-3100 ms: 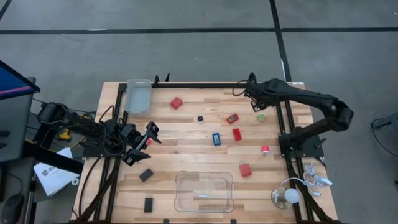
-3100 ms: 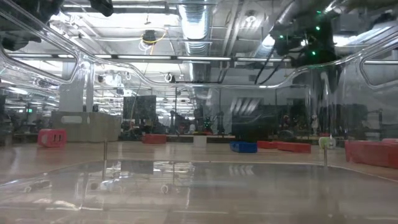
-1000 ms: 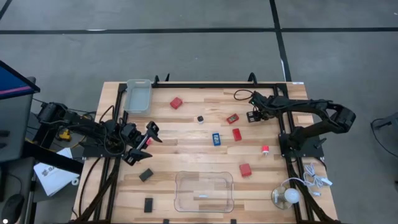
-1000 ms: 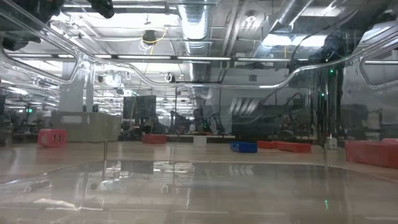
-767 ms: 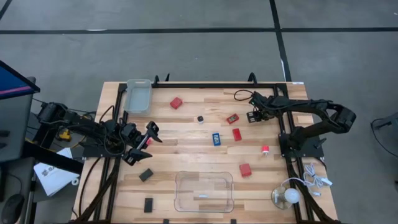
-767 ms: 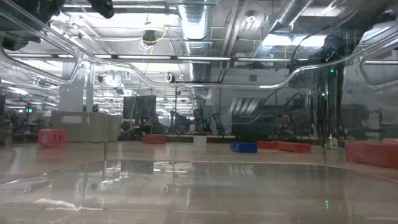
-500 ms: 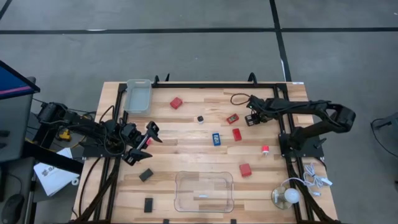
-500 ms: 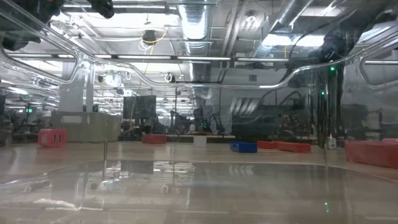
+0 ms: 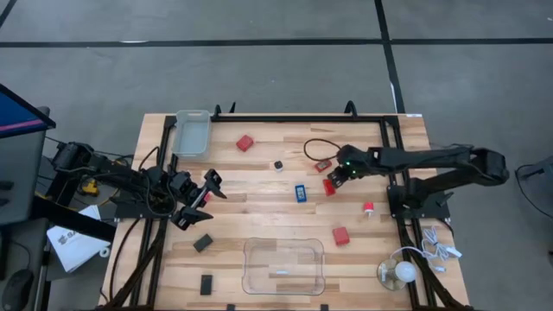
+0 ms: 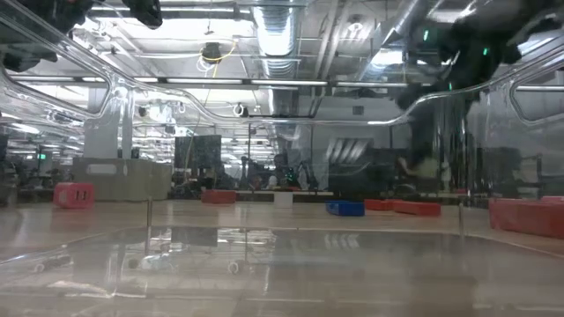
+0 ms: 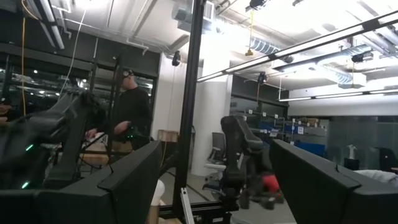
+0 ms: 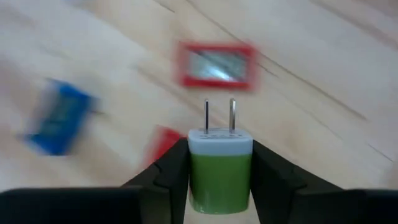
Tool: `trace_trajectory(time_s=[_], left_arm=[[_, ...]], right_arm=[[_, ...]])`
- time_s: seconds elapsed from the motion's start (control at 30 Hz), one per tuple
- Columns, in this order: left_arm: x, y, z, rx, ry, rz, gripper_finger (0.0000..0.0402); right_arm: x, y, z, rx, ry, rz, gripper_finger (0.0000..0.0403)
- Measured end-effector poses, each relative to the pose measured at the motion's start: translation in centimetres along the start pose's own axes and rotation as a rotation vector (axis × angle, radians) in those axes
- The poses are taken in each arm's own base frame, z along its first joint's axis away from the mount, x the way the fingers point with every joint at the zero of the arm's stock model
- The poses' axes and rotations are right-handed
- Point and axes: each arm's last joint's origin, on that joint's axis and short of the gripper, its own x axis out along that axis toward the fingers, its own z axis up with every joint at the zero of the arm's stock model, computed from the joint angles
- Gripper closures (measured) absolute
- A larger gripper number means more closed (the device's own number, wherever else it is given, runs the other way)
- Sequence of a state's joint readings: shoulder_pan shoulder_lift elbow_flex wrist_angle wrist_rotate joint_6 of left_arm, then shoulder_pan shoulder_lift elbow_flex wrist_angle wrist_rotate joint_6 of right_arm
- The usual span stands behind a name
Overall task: Pick & Place Office items
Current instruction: Put the green charger adapter into the transparent bin
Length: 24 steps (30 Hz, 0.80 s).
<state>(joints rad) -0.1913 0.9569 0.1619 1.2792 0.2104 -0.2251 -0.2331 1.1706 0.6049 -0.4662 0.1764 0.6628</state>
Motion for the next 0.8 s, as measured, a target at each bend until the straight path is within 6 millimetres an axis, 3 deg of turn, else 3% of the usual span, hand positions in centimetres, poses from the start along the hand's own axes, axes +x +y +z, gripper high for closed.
trace_trajectory(time_s=[0.2,0.37,0.8], left_arm=[[0.0,0.2,-0.1,0.003,0.010,0.041,0.0105],[0.0,0.2,-0.2,0.002,0.017,0.059,0.0105],[0.0,0.2,-0.2,-0.001,0.017,0.058,0.0105]], right_arm=[[-4.2,5.0,0.1,-0.111,-0.180,0.364,0.0274],[-7.1,9.5,-1.9,-0.225,-0.250,0.632,0.0272],[-10.4,21.1,-9.1,-0.458,-0.221,0.741,0.0274]])
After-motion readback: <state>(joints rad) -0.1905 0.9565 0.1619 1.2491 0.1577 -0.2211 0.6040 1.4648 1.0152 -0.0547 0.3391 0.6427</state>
